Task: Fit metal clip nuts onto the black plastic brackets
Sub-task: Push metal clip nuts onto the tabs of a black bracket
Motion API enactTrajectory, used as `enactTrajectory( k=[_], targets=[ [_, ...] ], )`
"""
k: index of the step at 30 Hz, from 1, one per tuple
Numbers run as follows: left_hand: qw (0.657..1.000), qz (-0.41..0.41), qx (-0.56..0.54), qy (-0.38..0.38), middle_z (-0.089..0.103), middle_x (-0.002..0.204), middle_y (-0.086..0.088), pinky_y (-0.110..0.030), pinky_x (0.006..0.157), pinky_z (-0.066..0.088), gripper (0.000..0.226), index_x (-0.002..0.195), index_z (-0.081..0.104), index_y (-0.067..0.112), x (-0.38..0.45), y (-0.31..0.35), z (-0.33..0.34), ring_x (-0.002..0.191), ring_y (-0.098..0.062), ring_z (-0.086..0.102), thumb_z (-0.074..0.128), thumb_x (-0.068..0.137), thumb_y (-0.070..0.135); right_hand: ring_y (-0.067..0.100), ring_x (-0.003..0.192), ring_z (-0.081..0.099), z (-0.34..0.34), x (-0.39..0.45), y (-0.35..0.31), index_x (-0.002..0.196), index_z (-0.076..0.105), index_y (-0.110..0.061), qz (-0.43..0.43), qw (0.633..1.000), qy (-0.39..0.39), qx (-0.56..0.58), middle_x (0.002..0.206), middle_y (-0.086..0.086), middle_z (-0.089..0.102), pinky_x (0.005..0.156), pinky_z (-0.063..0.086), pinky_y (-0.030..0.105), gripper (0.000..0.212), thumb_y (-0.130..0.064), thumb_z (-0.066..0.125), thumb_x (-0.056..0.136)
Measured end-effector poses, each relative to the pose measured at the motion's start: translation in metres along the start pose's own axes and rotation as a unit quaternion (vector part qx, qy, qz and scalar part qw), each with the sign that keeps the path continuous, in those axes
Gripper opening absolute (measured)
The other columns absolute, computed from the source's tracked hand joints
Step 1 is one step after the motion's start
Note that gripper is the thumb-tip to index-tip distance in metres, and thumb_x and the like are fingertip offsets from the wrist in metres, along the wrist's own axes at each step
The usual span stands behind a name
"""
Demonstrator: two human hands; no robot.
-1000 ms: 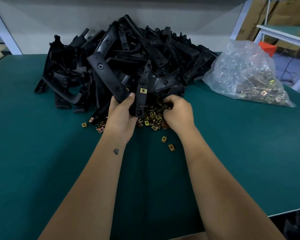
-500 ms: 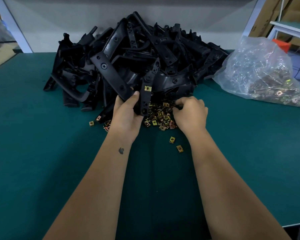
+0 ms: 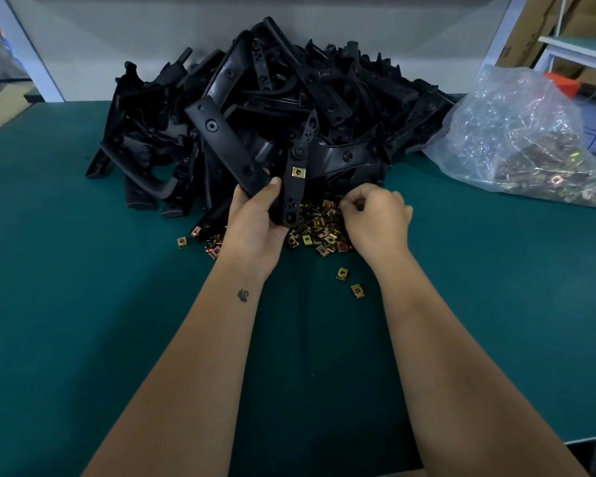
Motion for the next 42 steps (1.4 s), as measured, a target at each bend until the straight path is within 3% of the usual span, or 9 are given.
enactTrajectory(
  k=[3, 6, 8, 12, 17, 24, 34, 42],
  targets=[
    [1.0, 0.003, 0.011, 0.007, 0.069, 0.102, 0.0, -0.026, 0.063, 0.054, 0.015, 0.099, 0.057, 0.02, 0.0, 0.001, 0.0, 0.092, -0.015, 0.067, 0.053, 0.1, 0.006, 0.017, 0.096, 0.059, -0.012, -0.005, -0.011, 0.088, 0.064, -0.02, -0.003, 0.98, 0.05, 0.19, 0.092, -0.005, 0.068, 0.084, 0.04, 0.028, 0.014, -0.016, 0.055, 0.098],
    [1.0, 0.0, -0.017, 0.007, 0.072, 0.089, 0.002, -0.026, 0.061, 0.054, 0.014, 0.097, 0.056, 0.019, -0.001, 0.001, 0.001, 0.081, -0.012, 0.068, 0.053, 0.1, 0.006, 0.007, 0.071, 0.064, -0.007, -0.012, -0.023, 0.091, 0.063, -0.015, 0.048, 0.891, -0.005, 0.452, 0.077, -0.004, 0.07, 0.068, 0.051, 0.02, 0.015, -0.01, 0.052, 0.099],
    [0.998, -0.002, -0.055, -0.012, 0.074, 0.085, 0.001, -0.027, 0.062, 0.055, 0.012, 0.099, 0.056, 0.017, -0.002, 0.002, 0.004, 0.078, -0.012, 0.069, 0.055, 0.099, 0.006, 0.008, 0.068, 0.065, -0.001, -0.015, -0.031, 0.093, 0.066, -0.012, 0.051, 0.853, -0.043, 0.518, 0.074, -0.002, 0.071, 0.065, 0.052, 0.02, 0.014, -0.006, 0.054, 0.098],
    [0.994, -0.002, -0.085, -0.062, 0.072, 0.099, -0.003, -0.029, 0.071, 0.056, 0.016, 0.11, 0.057, 0.015, -0.003, 0.008, 0.005, 0.088, -0.016, 0.069, 0.058, 0.094, 0.009, 0.006, 0.07, 0.063, 0.005, -0.016, -0.037, 0.097, 0.072, -0.012, 0.041, 0.838, -0.079, 0.539, 0.073, -0.004, 0.07, 0.069, 0.051, 0.019, 0.015, -0.002, 0.061, 0.094],
    [0.994, -0.001, -0.088, -0.072, 0.069, 0.106, -0.006, -0.029, 0.079, 0.057, 0.044, 0.12, 0.054, 0.012, -0.006, 0.009, 0.007, 0.092, -0.017, 0.069, 0.066, 0.078, 0.009, 0.008, 0.072, 0.061, 0.008, -0.016, -0.04, 0.101, 0.073, -0.011, 0.04, 0.8, -0.135, 0.583, 0.077, 0.001, 0.068, 0.07, 0.051, 0.021, 0.023, 0.0, 0.053, 0.097],
    [0.991, -0.006, -0.082, -0.103, 0.057, 0.124, -0.014, -0.03, 0.08, 0.056, 0.042, 0.129, 0.046, 0.011, -0.008, 0.008, 0.011, 0.106, -0.024, 0.061, 0.054, 0.089, -0.002, 0.01, 0.068, 0.063, 0.008, -0.018, -0.042, 0.096, 0.073, -0.006, 0.052, 0.759, -0.161, 0.629, 0.076, 0.003, 0.071, 0.068, 0.054, 0.022, 0.014, -0.001, 0.06, 0.093],
    [0.991, 0.009, -0.057, -0.118, 0.059, 0.116, -0.013, -0.036, 0.09, 0.052, 0.035, 0.12, 0.045, 0.011, -0.007, 0.008, 0.011, 0.107, -0.027, 0.059, 0.053, 0.09, -0.004, 0.01, 0.063, 0.06, 0.013, -0.021, -0.045, 0.09, 0.07, -0.007, 0.071, 0.769, -0.194, 0.605, 0.069, 0.001, 0.066, 0.06, 0.051, 0.021, 0.013, -0.004, 0.058, 0.095],
    [0.992, 0.016, -0.032, -0.124, 0.062, 0.114, -0.011, -0.031, 0.082, 0.055, 0.04, 0.126, 0.046, 0.014, -0.008, 0.008, 0.014, 0.099, -0.023, 0.063, 0.051, 0.092, -0.006, 0.009, 0.059, 0.057, 0.015, -0.022, -0.047, 0.086, 0.068, -0.008, 0.073, 0.781, -0.193, 0.59, 0.067, 0.001, 0.062, 0.057, 0.049, 0.02, 0.014, -0.005, 0.058, 0.095]
  ],
)
Point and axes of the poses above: each hand's wrist, its own x-axis towards the middle knuckle, its own z-axis out of the palm, y = z × x, the point moved 6 cm from there along x, towards the middle knuckle
